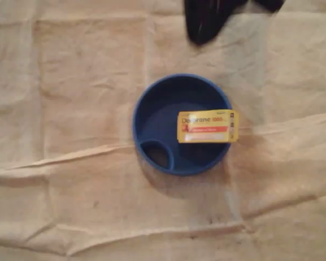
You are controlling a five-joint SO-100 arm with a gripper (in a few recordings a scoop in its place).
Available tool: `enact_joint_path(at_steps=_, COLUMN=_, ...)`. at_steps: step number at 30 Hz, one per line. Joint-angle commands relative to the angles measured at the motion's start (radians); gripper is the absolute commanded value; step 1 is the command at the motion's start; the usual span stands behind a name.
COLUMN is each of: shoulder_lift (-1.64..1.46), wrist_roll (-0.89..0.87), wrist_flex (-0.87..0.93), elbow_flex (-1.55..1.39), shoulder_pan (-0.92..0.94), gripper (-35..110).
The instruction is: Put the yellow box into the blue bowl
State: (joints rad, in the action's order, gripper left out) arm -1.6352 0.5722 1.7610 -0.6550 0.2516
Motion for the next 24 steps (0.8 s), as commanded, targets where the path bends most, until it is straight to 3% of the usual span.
enact_joint_path(at_steps=1, shoulder_lift=-0.183, wrist_roll=-0.057, wrist_flex=0.000, elbow_flex=-0.074, shoulder_pan=-0.009, gripper=2)
enact_joint_path(at_steps=7, shoulder_lift=-0.460, wrist_roll=-0.066, wrist_flex=-0.003, elbow_flex=-0.383, shoulder_pan=-0.025, gripper=2)
enact_joint_path(at_steps=13, shoulder_lift=-0.819, wrist_roll=-0.077, wrist_flex=-0.005, elbow_flex=-0.689, shoulder_pan=-0.167, gripper=2)
enact_joint_path(at_steps=24, shoulder_lift=-1.209, wrist_roll=-0.385, wrist_flex=-0.006, elbow_flex=-1.023, shoulder_pan=-0.252, gripper=2)
